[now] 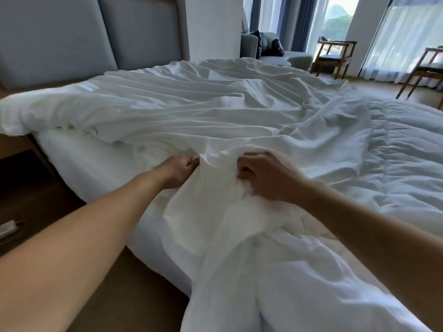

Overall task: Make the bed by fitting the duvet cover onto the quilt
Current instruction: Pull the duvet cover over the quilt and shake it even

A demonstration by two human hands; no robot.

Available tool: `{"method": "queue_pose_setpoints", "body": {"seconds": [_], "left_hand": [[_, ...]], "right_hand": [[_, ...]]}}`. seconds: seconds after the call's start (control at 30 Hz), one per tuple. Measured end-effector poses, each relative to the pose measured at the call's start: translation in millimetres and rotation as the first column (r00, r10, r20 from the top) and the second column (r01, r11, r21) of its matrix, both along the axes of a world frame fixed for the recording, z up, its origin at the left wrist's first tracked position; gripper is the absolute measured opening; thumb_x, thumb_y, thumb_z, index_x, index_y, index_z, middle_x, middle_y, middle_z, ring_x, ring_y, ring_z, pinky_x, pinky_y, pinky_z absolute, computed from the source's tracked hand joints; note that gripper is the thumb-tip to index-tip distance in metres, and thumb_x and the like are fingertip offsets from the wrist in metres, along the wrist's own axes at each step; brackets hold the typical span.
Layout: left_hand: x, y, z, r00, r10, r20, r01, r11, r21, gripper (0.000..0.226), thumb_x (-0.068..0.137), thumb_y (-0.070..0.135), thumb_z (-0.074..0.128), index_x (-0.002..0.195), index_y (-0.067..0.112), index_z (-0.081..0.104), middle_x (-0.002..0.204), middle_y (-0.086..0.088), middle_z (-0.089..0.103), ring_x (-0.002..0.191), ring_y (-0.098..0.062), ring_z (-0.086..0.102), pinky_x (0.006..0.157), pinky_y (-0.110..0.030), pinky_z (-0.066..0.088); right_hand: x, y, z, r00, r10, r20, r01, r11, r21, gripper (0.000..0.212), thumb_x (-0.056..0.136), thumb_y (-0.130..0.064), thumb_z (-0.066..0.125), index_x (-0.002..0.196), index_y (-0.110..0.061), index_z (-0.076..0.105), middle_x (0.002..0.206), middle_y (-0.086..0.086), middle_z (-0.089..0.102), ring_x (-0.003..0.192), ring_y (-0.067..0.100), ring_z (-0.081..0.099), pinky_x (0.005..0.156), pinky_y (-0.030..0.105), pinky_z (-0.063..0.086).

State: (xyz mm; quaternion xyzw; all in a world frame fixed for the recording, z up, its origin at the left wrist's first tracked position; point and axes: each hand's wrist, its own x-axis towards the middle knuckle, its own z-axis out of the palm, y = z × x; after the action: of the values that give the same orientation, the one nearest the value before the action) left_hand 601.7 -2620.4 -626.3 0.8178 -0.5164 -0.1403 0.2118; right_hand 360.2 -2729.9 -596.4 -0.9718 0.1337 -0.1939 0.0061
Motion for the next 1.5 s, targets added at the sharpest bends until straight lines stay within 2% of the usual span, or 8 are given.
{"method": "queue_pose_setpoints", "body": {"seconds": [0.27, 0.47, 0.67, 0.93, 1.03, 1.1, 1.3, 1.5], "left_hand": [[-5, -20, -21, 0.986, 0.149, -0.075, -0.148, 0.989, 0.023, 0.035, 0.105, 0.037, 0.048, 0.127, 0.012, 0.058, 0.13, -0.01, 0.061, 0.118, -0.028, 0.057, 0.089, -0.032, 0.039], [-24, 18, -41, 0.951, 0.163, 0.265, 0.048, 0.765, -0.642, 0.019, 0.091, 0.024, 0.074, 0.098, 0.006, 0.075, 0.101, -0.011, 0.063, 0.092, -0.027, 0.06, 0.082, -0.033, 0.048], [-33, 33, -38, 0.833, -0.11, 0.542, 0.296, 0.916, -0.27, 0.065, 0.086, 0.062, 0.053, 0.123, 0.012, 0.071, 0.121, -0.006, 0.069, 0.106, -0.029, 0.061, 0.096, -0.042, 0.042], [-14, 14, -25, 0.985, 0.107, -0.137, -0.141, 0.954, -0.266, 0.031, 0.104, 0.025, 0.055, 0.081, 0.007, 0.067, 0.085, -0.01, 0.073, 0.074, -0.019, 0.06, 0.072, -0.039, 0.046], [-13, 5, -20, 0.939, 0.17, -0.299, -0.25, 0.934, -0.255, 0.046, 0.106, 0.029, 0.048, 0.095, -0.012, 0.064, 0.088, -0.019, 0.066, 0.08, -0.02, 0.055, 0.074, -0.035, 0.04], [-12, -2, -16, 0.897, 0.19, -0.399, -0.292, 0.932, -0.213, 0.05, 0.106, 0.033, 0.048, 0.099, -0.015, 0.063, 0.087, -0.017, 0.062, 0.08, -0.019, 0.053, 0.073, -0.032, 0.039], [-19, -7, 5, 0.875, 0.169, -0.453, -0.291, 0.932, -0.216, 0.027, 0.106, 0.023, 0.05, 0.116, 0.003, 0.064, 0.109, -0.009, 0.067, 0.098, -0.02, 0.06, 0.068, -0.012, 0.047], [-105, 41, 44, 0.981, 0.101, 0.163, 0.045, 0.702, -0.711, 0.035, 0.081, 0.061, 0.066, 0.108, 0.04, 0.055, 0.097, 0.016, 0.053, 0.085, -0.006, 0.058, 0.067, -0.019, 0.051]], "right_hand": [[60, -61, -20, 0.969, -0.222, 0.107, 0.21, 0.971, 0.111, 0.021, 0.097, -0.037, 0.055, 0.088, -0.019, 0.062, 0.1, 0.0, 0.066, 0.096, 0.029, 0.062, 0.074, 0.033, 0.037], [63, -66, -76, 0.976, -0.19, 0.111, 0.156, 0.954, 0.257, 0.013, 0.096, -0.032, 0.055, 0.098, -0.022, 0.063, 0.111, -0.003, 0.065, 0.112, 0.021, 0.053, 0.073, 0.028, 0.024], [71, -71, -77, 0.98, -0.195, 0.044, 0.177, 0.947, 0.269, 0.007, 0.095, -0.03, 0.054, 0.089, -0.026, 0.055, 0.107, 0.0, 0.066, 0.11, 0.023, 0.052, 0.074, 0.031, 0.03], [33, -49, 35, 0.935, -0.226, 0.272, 0.069, 0.871, 0.486, 0.022, 0.092, -0.036, 0.068, 0.075, -0.022, 0.066, 0.073, -0.008, 0.066, 0.072, 0.013, 0.062, 0.068, 0.027, 0.048], [-29, -16, 49, 0.986, -0.031, -0.166, 0.099, 0.903, 0.417, 0.026, 0.088, -0.041, 0.069, 0.068, -0.024, 0.065, 0.058, -0.016, 0.066, 0.049, -0.001, 0.06, 0.051, 0.015, 0.046], [-61, 4, 29, 0.853, -0.034, -0.52, 0.196, 0.945, 0.26, 0.012, 0.085, -0.043, 0.064, 0.091, -0.035, 0.071, 0.079, -0.019, 0.07, 0.072, 0.005, 0.068, 0.07, 0.024, 0.054], [-42, -11, 9, 0.963, -0.101, -0.248, 0.157, 0.963, 0.218, 0.034, 0.09, -0.041, 0.06, 0.121, -0.026, 0.061, 0.134, -0.001, 0.058, 0.125, 0.021, 0.051, 0.096, 0.021, 0.033], [9, -26, 10, 0.944, -0.112, -0.311, 0.093, 0.993, -0.075, 0.055, 0.098, -0.055, 0.038, 0.142, -0.024, 0.05, 0.149, 0.007, 0.048, 0.137, 0.033, 0.038, 0.118, 0.044, 0.021]]}}
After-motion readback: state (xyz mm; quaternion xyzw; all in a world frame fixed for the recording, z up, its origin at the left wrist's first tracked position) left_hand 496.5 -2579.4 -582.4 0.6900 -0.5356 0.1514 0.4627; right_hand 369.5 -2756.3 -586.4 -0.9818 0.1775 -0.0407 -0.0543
